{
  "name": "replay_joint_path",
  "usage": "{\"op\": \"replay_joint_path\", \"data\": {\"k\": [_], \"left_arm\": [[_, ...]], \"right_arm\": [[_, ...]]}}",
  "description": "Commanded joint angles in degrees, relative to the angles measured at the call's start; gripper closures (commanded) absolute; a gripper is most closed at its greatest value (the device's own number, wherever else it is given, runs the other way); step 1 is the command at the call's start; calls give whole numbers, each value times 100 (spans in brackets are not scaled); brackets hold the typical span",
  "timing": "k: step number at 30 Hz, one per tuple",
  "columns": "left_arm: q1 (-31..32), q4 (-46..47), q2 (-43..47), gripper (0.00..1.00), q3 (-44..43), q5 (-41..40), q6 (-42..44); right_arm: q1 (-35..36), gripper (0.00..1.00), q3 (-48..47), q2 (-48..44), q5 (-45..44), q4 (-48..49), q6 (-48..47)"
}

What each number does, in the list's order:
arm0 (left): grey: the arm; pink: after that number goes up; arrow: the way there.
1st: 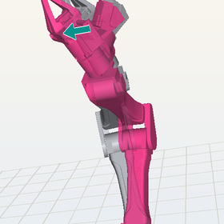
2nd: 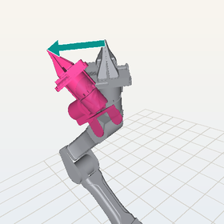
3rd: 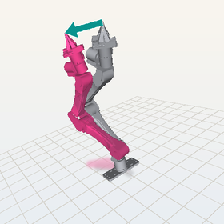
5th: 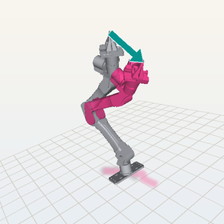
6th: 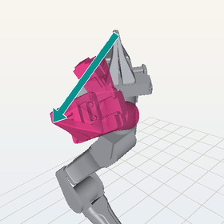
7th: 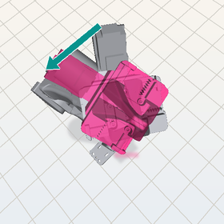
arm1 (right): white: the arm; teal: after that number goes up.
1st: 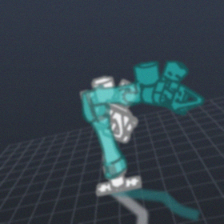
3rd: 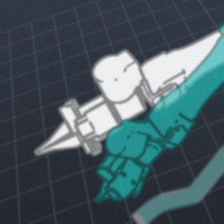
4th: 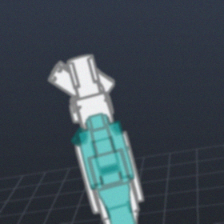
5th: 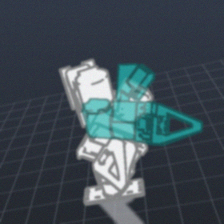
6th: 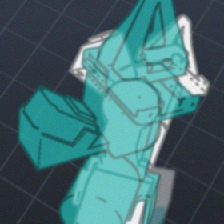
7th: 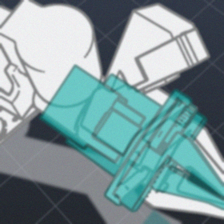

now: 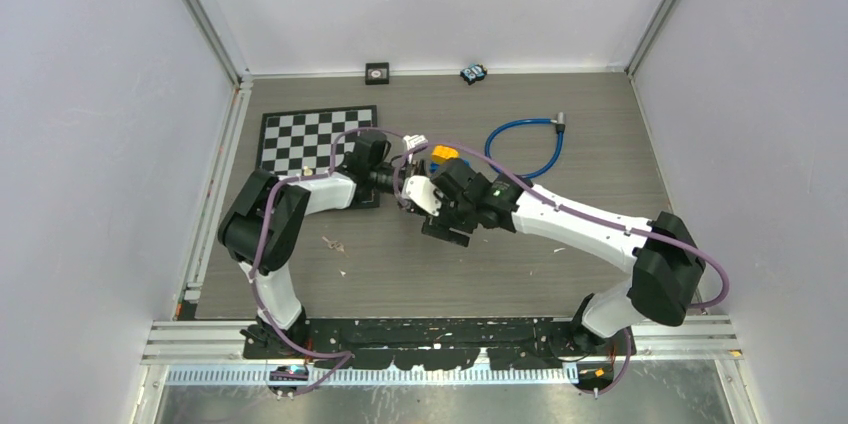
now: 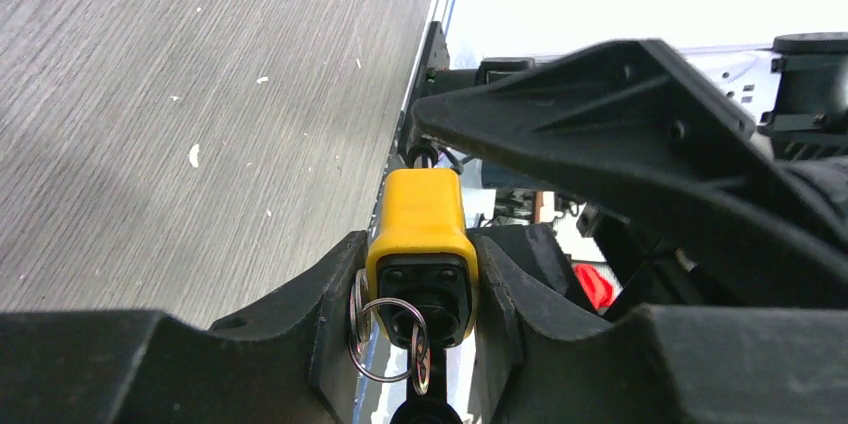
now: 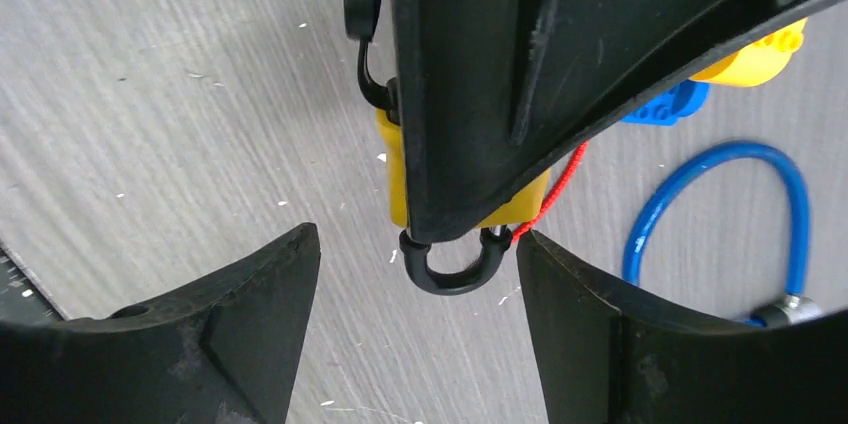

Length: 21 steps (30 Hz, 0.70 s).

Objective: Unlock with the key
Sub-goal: Unlock the lock.

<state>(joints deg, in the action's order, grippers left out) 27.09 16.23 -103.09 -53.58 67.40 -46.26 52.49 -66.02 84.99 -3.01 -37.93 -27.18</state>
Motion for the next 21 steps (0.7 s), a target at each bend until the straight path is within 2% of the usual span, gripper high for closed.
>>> {"op": "replay_joint_path", "data": {"k": [1, 5, 13, 21], "left_arm": [[-15, 860, -19, 100, -109, 399, -556], [-19, 882, 2, 100, -92, 436, -555], [-11, 882, -34, 100, -83, 503, -467], [-11, -30, -33, 100, -227, 454, 301]], "right_arm": [[158, 26, 112, -105, -1271, 783, -172], [237, 32, 176, -73, -1759, 995, -376], [252, 40, 204, -218, -2007, 1071, -540], [244, 50, 134, -433, -1789, 850, -541]]}}
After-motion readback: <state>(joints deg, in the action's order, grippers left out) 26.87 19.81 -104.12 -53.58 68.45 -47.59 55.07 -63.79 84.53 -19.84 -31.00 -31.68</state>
